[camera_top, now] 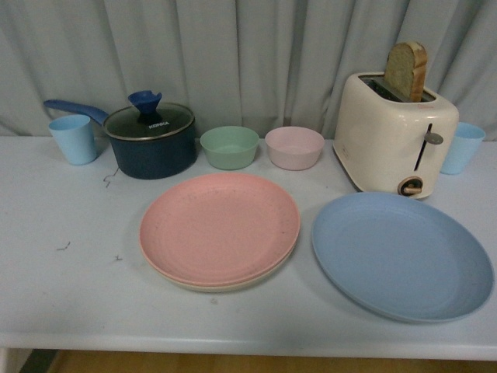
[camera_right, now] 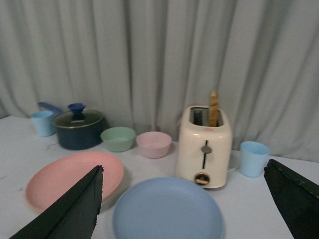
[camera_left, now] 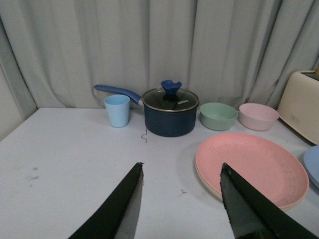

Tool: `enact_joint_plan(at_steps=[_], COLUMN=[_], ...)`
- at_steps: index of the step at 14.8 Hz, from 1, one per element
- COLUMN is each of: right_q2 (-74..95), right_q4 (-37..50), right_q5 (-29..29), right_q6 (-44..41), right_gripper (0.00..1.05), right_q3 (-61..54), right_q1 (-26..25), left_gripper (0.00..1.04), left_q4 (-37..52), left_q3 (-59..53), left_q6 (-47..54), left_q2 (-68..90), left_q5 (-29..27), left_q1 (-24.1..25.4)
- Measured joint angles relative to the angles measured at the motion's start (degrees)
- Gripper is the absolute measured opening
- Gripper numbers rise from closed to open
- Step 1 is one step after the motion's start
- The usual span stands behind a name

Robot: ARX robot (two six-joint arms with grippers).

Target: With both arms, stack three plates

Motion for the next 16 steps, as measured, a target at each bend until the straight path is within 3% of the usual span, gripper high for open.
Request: enact_joint_plan(at_steps=[1,2,3,4,5,6,8,16], right_q2=[16.20,32.26,46.95,60.06,72.48,84.52,100.43,109.70], right_q4=[14.91,29.57,42.27,49.62,51.19,50.40,40.15,24.09], right_q5=[-12.31,-17.99,-15.02,-8.76,-2.27,3.74,12.57,15.98], right_q6=[1.42,2.23,2.47,2.45,1.38,0.46,-0.31,-0.57], right_gripper=[0.98,0.98,0.98,0.98,0.98,0.98,0.98,0.98], right_q3=[0.35,2.69,8.46,15.13,20.76,25.92,36.63,47.12], right_q1=[-5.38,-6.21,-7.58,-9.46,-10.84,-11.87,-12.63,-9.57], left_gripper=[0.59,0.72,0.84,0.97,0.98,0.98,0.98,0.98], left_q4=[-0.11,-0.07,-0.07,-0.04,-0.04,-0.04,-0.04,-0.04], left_q3=[0.00,0.00,0.00,0.00,0.00,0.00,0.00,0.00], left_q6=[-0.02,0.00,0.00,0.00,0.07,0.04,0.04,0.04], left_q2=[0.00,0.02,0.00,0.00,0.00,0.00,0.02,0.00], left_q5=[-0.44,-0.31,-0.28,-0.31,-0.31,-0.31,-0.31,-0.31], left_q1=[0.00,0.00,0.00,0.00,0.00,0.00,0.00,0.00])
